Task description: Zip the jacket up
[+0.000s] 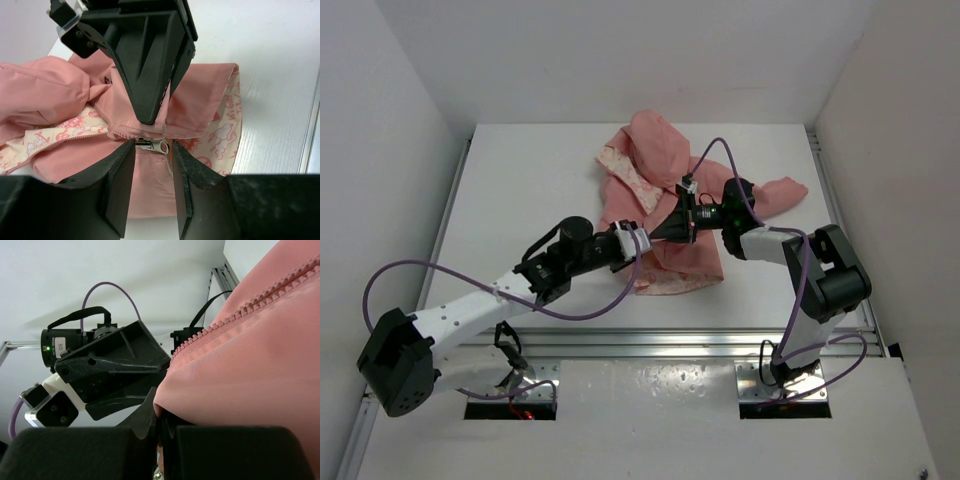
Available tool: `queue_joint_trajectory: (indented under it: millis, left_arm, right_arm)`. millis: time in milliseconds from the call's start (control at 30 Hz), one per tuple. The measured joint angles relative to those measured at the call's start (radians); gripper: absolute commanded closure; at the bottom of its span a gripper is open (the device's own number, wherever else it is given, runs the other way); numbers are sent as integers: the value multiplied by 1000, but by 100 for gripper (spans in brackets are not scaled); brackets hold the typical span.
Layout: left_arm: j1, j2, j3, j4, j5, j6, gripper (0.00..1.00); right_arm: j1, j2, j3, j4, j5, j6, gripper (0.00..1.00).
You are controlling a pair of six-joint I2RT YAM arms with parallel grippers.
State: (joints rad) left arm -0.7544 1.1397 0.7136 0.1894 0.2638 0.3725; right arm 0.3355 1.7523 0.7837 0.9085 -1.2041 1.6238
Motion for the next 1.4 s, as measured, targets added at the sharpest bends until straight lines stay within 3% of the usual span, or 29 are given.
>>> queue_joint_trajectory:
  millis: [1400]
  left_arm:
    - [63,-37,4,5,67,-26,70]
  right_arm:
    - [0,12,0,40,-3,19,100]
